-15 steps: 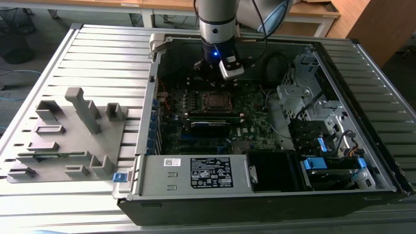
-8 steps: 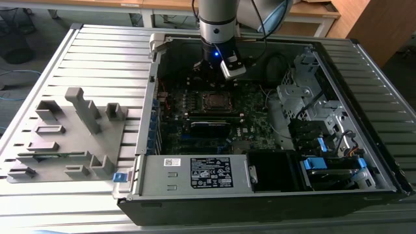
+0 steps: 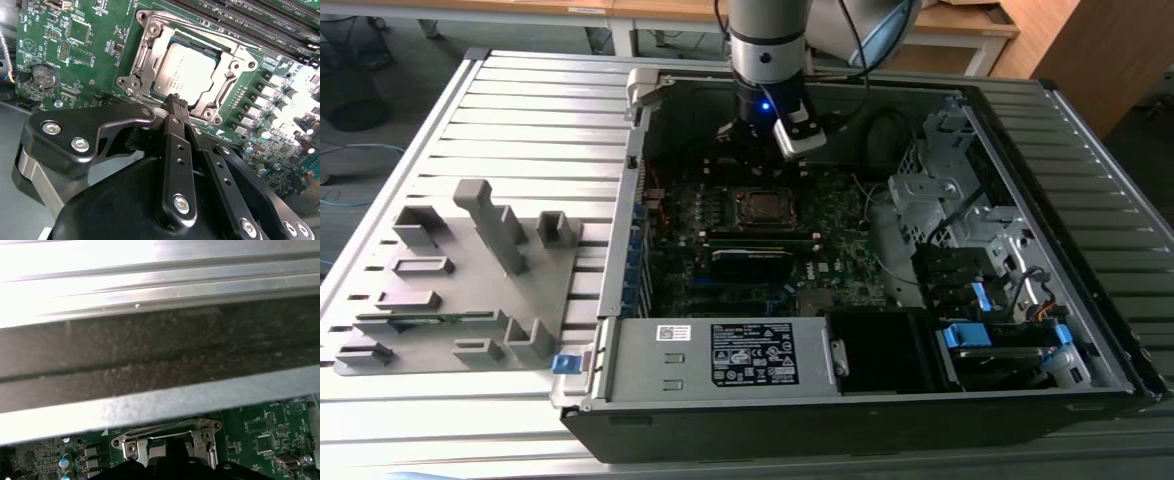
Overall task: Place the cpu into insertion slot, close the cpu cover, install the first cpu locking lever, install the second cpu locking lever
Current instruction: 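Install the first cpu locking lever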
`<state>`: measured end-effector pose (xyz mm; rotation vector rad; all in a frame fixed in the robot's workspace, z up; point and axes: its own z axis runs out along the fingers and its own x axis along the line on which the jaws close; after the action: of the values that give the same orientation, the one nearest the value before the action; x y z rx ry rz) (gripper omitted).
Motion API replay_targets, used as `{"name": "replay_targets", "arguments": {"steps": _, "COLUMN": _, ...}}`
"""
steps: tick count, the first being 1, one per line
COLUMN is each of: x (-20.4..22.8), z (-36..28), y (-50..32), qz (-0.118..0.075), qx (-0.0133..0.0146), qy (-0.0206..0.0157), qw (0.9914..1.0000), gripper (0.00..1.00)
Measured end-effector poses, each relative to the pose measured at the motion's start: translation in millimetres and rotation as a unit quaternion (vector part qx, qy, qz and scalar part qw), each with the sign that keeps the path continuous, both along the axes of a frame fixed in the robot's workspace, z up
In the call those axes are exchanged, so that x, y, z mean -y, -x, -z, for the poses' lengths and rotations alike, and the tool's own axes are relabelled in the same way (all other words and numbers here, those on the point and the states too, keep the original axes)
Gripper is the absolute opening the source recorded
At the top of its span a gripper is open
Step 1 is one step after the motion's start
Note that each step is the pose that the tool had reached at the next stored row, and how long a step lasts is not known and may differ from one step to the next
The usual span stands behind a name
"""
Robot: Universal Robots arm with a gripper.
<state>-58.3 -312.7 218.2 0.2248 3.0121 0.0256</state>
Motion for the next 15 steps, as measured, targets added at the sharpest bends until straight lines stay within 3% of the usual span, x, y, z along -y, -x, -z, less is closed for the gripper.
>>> {"name": "replay_targets", "arguments": {"steps": 6, "x": 0.0, "z": -10.4, "y": 0.0, "qz": 0.0, "qx": 0.0, "qy": 0.0, "qw": 1.0, "gripper": 0.1}}
{"name": "replay_targets", "arguments": {"steps": 12, "x": 0.0, "z": -10.7, "y": 0.0, "qz": 0.0, "qx": -0.0004, "qy": 0.0, "qw": 1.0, "gripper": 0.1}}
{"name": "replay_targets", "arguments": {"steps": 13, "x": 0.0, "z": -10.7, "y": -0.1, "qz": 0.0, "qx": -0.0028, "qy": 0.0, "qw": 1.0, "gripper": 0.1}}
{"name": "replay_targets", "arguments": {"steps": 15, "x": 0.0, "z": -10.5, "y": -0.1, "qz": 0.0, "qx": -0.0115, "qy": 0.0001, "qw": 0.99993, "gripper": 0.1}}
